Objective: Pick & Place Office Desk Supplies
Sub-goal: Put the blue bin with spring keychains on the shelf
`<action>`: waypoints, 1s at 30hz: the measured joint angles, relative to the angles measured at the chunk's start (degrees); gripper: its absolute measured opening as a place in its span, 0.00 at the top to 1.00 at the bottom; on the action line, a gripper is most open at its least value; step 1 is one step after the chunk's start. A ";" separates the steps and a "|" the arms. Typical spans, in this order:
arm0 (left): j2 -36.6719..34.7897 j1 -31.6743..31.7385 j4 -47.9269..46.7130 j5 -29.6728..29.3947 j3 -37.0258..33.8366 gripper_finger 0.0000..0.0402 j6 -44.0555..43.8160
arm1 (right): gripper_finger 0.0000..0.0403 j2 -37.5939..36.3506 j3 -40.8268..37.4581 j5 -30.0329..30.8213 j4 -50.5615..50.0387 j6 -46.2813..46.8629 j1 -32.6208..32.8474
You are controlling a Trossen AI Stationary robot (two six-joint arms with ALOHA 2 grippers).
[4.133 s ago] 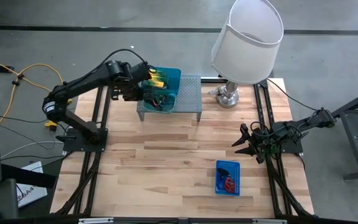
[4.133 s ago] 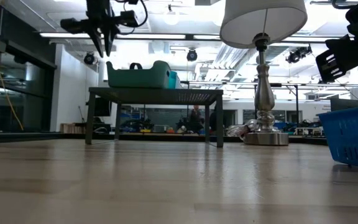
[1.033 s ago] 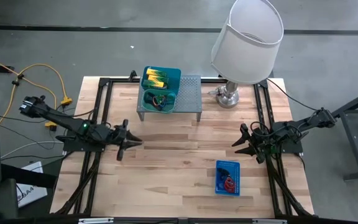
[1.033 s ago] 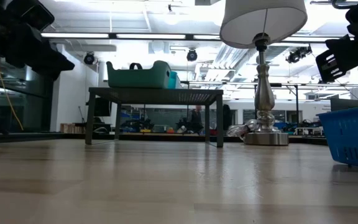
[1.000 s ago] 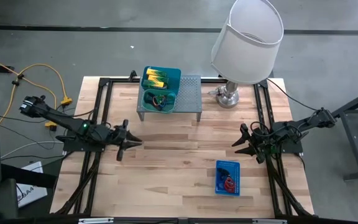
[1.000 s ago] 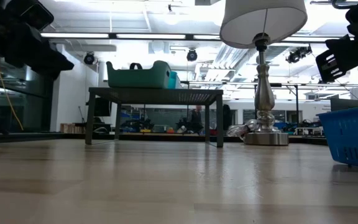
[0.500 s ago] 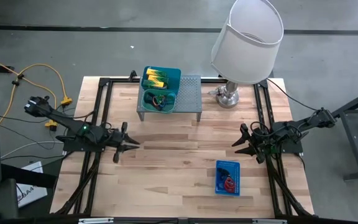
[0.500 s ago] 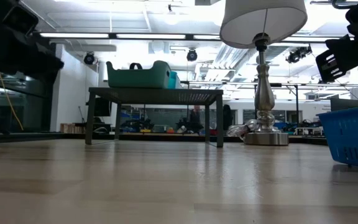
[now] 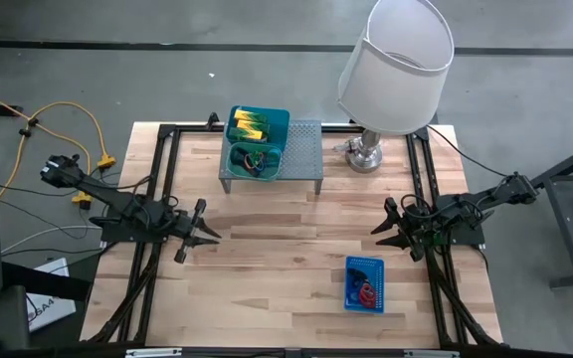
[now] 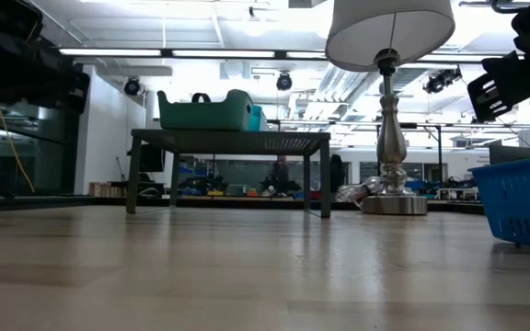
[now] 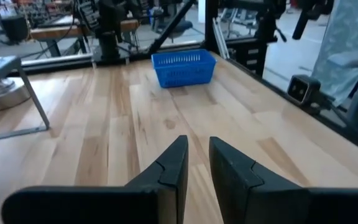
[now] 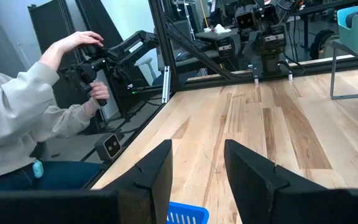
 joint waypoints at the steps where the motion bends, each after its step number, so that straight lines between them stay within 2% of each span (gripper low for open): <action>1: -0.04 0.00 -0.38 0.00 0.00 0.85 -0.05 | 0.67 0.00 0.00 0.00 0.00 0.00 -0.01; 10: -4.32 0.03 -7.77 -1.16 -0.09 0.85 -0.87 | 0.67 0.00 0.00 0.00 0.00 0.00 0.00; 30: -5.46 0.07 -7.82 -0.32 -0.13 0.85 2.22 | 0.67 0.00 0.00 0.00 -0.01 0.00 0.00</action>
